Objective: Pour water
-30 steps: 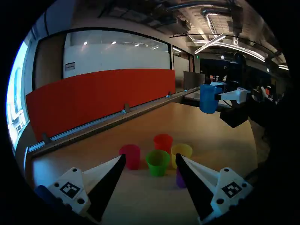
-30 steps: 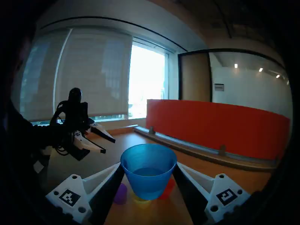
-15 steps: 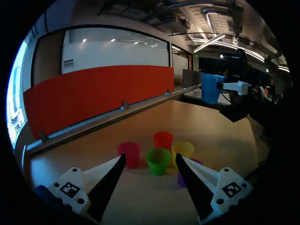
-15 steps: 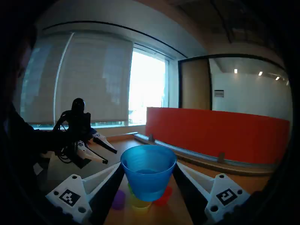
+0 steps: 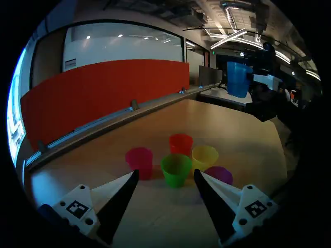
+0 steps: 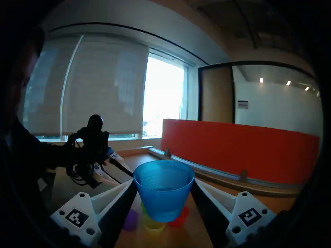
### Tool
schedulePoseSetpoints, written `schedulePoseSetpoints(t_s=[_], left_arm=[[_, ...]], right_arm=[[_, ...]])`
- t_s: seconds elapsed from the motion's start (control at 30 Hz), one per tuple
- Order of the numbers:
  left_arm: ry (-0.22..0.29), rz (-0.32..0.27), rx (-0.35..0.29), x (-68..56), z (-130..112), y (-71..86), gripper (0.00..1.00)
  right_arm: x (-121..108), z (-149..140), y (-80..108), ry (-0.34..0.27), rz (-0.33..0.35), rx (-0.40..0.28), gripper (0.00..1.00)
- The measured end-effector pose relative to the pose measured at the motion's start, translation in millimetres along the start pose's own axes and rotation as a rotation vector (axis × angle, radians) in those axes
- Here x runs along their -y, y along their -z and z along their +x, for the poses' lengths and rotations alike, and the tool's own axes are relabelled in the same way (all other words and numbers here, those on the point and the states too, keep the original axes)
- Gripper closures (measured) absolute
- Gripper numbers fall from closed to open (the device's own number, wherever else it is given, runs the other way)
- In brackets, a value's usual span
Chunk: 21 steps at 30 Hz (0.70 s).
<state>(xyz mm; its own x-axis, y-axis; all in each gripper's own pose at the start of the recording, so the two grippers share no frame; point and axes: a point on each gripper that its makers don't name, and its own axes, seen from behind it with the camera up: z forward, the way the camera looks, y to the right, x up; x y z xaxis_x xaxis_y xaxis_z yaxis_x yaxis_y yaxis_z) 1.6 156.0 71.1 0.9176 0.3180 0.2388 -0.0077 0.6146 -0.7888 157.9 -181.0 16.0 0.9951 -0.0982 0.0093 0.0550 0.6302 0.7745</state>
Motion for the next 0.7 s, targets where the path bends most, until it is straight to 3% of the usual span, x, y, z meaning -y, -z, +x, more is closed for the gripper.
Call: schedulePoseSetpoints(t_s=[0.27,0.7], left_arm=[[-0.016,-0.022,0.062,1.7,-15.1,-19.4,0.02],[-0.035,-0.066,0.139,-5.9,-31.8,-52.1,0.02]], right_arm=[[2.4,-3.7,-1.7,0.004,0.007,0.006,0.10],[-3.3,-10.8,2.1,0.004,-0.001,0.015,0.10]])
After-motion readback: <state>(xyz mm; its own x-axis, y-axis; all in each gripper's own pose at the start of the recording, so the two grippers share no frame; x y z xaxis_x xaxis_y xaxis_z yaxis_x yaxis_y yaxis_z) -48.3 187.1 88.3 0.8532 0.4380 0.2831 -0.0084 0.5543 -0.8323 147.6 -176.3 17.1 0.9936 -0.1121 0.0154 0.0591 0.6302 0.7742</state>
